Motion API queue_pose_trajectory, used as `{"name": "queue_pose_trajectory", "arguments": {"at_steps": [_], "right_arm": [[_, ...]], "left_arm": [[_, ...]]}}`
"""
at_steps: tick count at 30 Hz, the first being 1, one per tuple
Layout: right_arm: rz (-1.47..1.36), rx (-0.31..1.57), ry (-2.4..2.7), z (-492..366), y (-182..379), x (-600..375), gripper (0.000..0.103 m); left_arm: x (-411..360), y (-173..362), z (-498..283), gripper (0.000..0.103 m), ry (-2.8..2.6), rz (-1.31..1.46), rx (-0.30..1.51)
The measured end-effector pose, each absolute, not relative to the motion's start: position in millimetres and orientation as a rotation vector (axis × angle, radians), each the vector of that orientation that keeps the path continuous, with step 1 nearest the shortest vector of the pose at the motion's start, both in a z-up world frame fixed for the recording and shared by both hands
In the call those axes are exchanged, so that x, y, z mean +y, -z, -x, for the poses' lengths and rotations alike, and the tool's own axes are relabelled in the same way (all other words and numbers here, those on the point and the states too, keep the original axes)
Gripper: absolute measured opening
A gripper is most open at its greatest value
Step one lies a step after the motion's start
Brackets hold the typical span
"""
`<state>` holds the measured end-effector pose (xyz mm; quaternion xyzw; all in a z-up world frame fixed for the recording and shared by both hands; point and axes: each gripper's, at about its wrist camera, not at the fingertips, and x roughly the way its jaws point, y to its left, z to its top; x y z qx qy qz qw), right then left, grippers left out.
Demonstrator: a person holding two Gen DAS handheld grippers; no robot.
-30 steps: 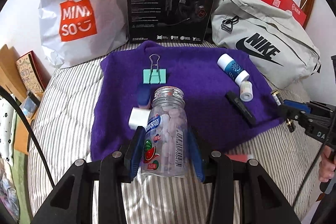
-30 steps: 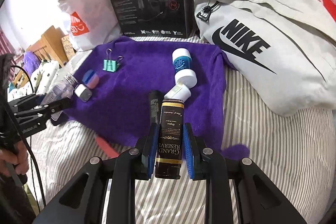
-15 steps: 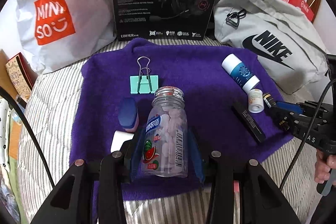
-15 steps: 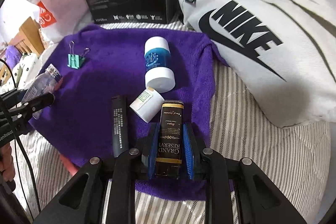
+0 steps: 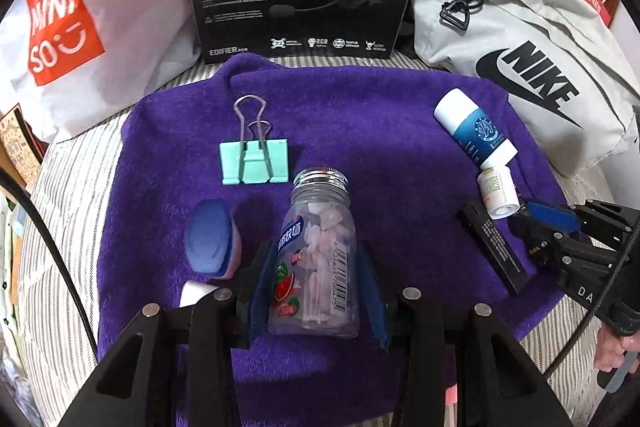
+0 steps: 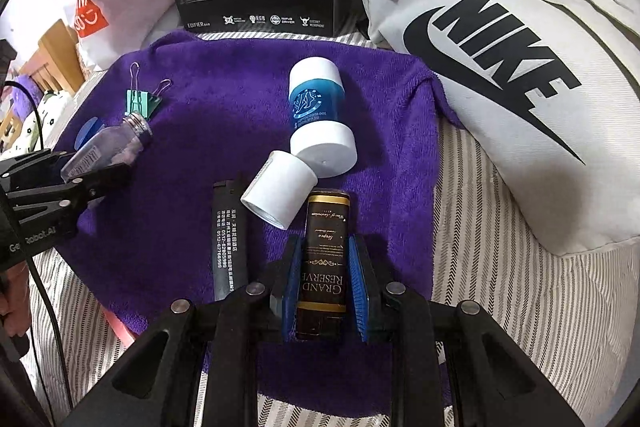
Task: Organize rigid objects
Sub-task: 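Place the pill bottle on the towel with the left tool while the right tool sets the tube there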
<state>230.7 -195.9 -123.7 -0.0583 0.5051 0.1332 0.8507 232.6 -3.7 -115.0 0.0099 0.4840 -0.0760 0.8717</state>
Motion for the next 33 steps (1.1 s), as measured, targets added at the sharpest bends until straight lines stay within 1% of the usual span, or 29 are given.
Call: {"name": "queue_pose_trajectory", "arguments": {"at_steps": [8,12,14,16,18,19,21,22,23,27,30,33], "right_arm": [[0.155,1.041,-0.293,-227,125,-193,0.025],[0.154,1.043,-0.302,-228,125,-193,0.025],[0.16,1.039,-0.308,-228,126,-193,0.026],[0.184,1.026,-0.328,-227,125,-192,0.026],[0.201,1.019,-0.356,-224,125,-191,0.027],[0.208,1.022,-0.368,-223,125,-191,0.029],[0.231,1.031,-0.398,-218,123,-188,0.039],[0.248,1.026,-0.399,-214,121,-187,0.049],[0.262,1.018,-0.394,-211,120,-186,0.051],[0.283,0.985,-0.372,-192,109,-188,0.051],[0.251,0.98,-0.364,-178,96,-196,0.051],[0.222,0.973,-0.367,-163,85,-204,0.051]], "left_arm": [[-18,120,-241,0.04,0.122,-0.094,1.021],[-16,120,-240,0.04,0.125,-0.08,1.032],[-17,121,-239,0.042,0.122,-0.079,1.035],[-20,122,-235,0.049,0.124,-0.079,1.037],[-23,123,-232,0.05,0.122,-0.085,1.037],[-24,124,-230,0.05,0.125,-0.087,1.04],[-26,123,-227,0.05,0.127,-0.091,1.046],[-27,121,-225,0.05,0.132,-0.088,1.048],[-28,119,-222,0.05,0.139,-0.081,1.045],[-30,105,-211,0.051,0.156,-0.065,1.027],[-30,93,-199,0.058,0.166,-0.063,1.008],[-28,80,-183,0.058,0.175,-0.058,0.982]]}}
